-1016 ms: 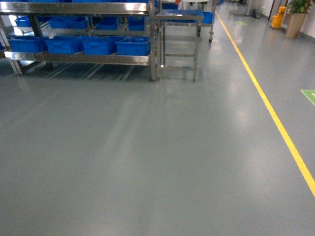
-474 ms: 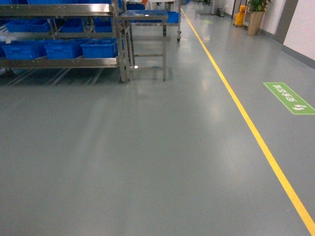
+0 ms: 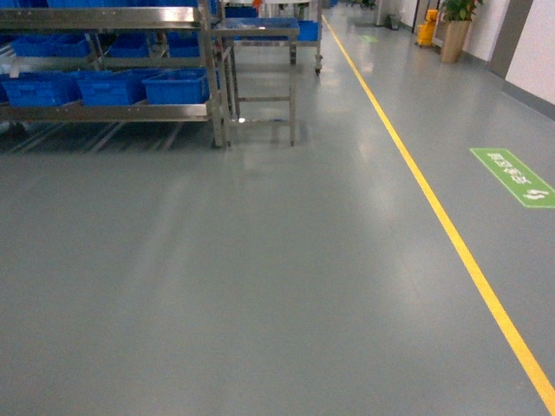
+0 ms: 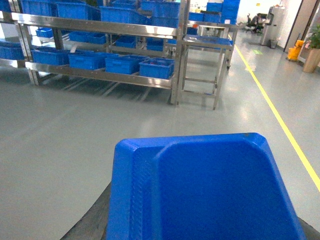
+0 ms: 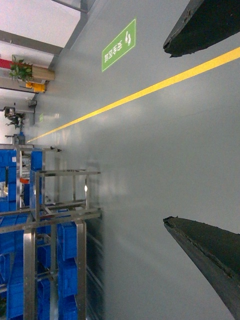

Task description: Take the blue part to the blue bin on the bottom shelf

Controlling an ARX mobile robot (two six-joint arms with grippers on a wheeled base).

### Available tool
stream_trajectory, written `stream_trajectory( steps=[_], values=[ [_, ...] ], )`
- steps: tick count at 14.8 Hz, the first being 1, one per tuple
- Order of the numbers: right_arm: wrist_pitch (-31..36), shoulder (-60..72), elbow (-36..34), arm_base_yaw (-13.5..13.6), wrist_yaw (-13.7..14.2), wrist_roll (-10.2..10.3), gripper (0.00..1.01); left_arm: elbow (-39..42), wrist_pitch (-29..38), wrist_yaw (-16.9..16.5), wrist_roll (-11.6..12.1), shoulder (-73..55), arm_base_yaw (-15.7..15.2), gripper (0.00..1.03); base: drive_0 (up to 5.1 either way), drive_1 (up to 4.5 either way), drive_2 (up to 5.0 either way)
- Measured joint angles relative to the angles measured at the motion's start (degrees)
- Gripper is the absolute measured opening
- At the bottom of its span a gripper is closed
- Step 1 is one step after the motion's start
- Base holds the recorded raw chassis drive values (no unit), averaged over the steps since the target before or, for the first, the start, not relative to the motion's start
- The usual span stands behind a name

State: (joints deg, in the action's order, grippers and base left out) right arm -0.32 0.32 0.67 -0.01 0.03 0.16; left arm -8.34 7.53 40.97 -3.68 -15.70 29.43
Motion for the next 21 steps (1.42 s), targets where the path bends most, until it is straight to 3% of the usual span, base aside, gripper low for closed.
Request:
stream_trajectory(
  steps=[21],
  values=[
    [0.07, 0.0, 0.0, 0.0, 0.0, 0.0, 0.98, 0.02, 0.09, 0.0, -0.04, -0.04, 0.0, 0.44, 0.0, 4.17, -4.2]
  ],
)
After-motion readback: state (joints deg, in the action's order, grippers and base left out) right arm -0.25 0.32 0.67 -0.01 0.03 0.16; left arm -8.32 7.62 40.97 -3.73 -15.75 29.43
